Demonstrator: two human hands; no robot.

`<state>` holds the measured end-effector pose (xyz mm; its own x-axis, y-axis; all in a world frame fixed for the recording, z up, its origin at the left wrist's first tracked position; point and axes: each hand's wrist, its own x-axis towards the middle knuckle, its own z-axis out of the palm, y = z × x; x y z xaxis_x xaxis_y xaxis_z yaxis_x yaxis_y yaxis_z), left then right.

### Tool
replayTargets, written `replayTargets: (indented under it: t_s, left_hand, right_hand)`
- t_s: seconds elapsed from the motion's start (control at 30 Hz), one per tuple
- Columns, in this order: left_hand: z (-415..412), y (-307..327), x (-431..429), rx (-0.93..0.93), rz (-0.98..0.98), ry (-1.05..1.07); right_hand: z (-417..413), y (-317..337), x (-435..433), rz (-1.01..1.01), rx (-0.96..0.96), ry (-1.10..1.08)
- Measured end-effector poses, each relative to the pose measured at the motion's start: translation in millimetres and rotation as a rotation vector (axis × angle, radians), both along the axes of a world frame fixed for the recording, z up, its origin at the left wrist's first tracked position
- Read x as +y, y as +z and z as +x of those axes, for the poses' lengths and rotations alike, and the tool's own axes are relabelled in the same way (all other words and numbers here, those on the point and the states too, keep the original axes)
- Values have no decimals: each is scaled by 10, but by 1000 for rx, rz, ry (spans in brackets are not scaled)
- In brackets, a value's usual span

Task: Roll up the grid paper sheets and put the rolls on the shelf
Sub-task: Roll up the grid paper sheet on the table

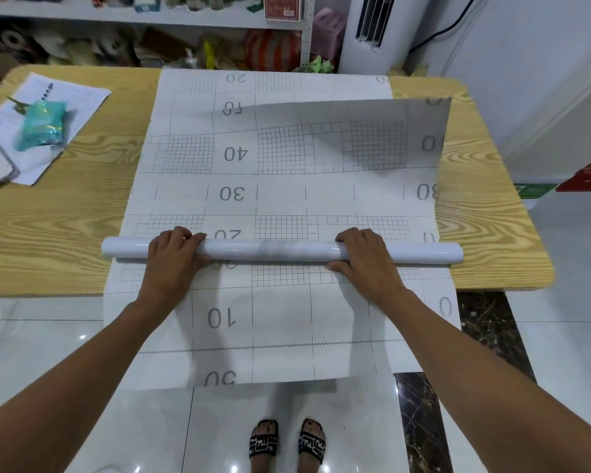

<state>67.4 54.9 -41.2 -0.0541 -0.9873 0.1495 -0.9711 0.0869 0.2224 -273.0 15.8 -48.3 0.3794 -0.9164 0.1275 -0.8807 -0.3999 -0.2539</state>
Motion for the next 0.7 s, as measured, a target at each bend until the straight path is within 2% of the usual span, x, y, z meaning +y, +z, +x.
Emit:
replayTargets:
  t_s: [0.4, 0.6, 0.7]
  left_hand:
    - [-12, 31, 25, 67, 32, 30]
    - [10, 14, 41, 56, 63, 20]
    - [35, -11, 29, 5, 50, 0]
  right_hand:
    - [-28, 26, -38, -15, 133, -5]
    - [-10, 73, -10, 31, 14, -21]
    - [-4, 68, -13, 29, 38, -32]
